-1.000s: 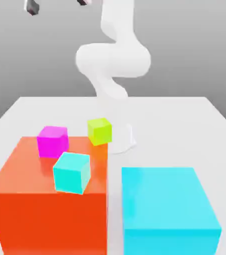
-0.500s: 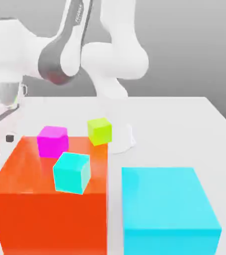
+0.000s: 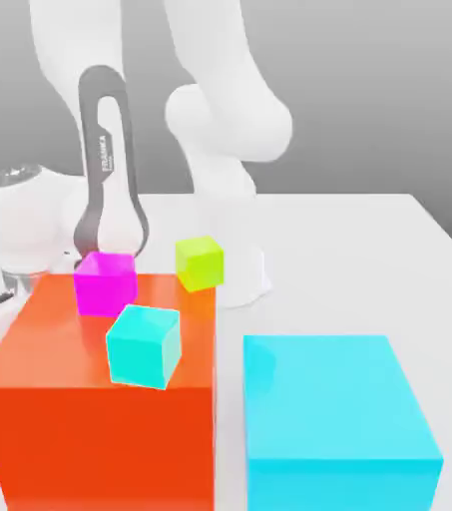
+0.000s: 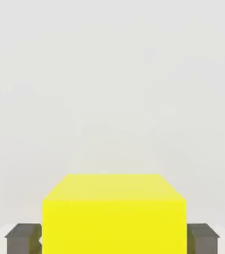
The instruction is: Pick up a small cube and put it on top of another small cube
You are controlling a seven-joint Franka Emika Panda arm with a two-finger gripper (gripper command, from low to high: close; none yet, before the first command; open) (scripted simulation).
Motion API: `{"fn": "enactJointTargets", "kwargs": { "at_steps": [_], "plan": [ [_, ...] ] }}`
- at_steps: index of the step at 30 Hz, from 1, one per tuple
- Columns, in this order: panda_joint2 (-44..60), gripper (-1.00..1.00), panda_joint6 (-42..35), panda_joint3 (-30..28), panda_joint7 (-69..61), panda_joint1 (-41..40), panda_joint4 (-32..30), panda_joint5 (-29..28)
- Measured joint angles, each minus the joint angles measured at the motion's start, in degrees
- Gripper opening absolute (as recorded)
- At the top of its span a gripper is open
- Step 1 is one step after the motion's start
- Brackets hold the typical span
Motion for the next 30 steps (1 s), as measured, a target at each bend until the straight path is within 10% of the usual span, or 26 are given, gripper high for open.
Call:
{"fn": "enactJointTargets", "kwargs": {
  "at_steps": [11,30],
  "plan": [
    [-13.8,-1.00,-11.1,-3.0,3.6,0.8,-1.2,-7.0],
    [-41.3,-1.00,-56.2,4.4,-42.8,19.0,18.4,-6.7]
  ]
}}
